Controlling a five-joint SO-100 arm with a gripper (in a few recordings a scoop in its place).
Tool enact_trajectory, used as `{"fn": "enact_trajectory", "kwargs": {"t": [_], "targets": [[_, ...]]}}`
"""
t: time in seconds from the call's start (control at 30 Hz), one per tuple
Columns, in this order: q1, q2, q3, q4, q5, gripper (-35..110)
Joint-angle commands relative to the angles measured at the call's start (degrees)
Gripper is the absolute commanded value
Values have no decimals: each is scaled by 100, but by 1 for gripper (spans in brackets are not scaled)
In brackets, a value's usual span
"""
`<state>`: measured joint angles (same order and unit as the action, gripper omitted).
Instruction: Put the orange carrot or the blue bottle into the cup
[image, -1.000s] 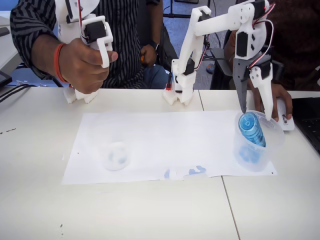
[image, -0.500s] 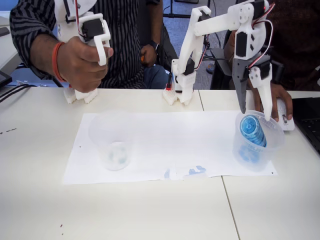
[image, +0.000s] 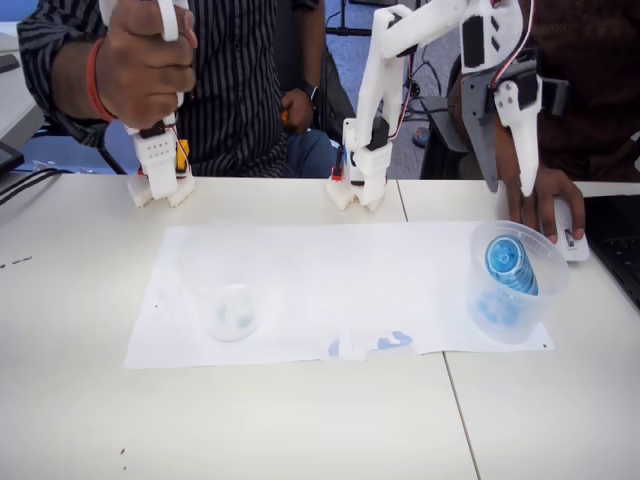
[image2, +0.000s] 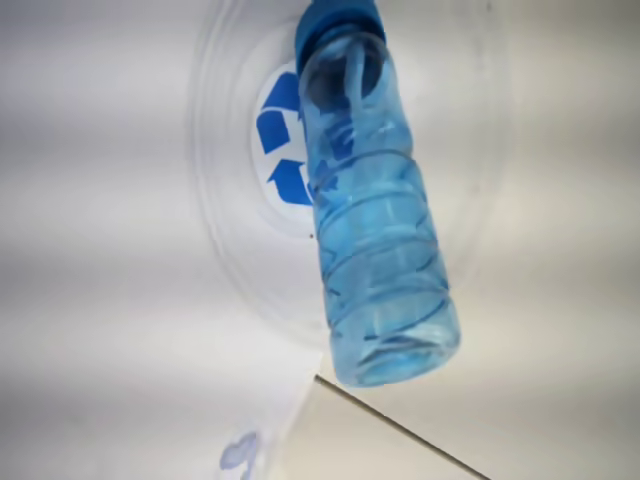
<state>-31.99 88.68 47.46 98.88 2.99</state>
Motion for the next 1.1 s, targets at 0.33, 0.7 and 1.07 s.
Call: {"fn": "enact_trajectory", "kwargs": {"t": [0.33, 0.7, 1.07], "targets": [[1846, 3507, 1670, 79, 53, 23], [3146, 5818, 4948, -1406, 44, 30], [3366, 7761, 8886, -3287, 44, 30]]}}
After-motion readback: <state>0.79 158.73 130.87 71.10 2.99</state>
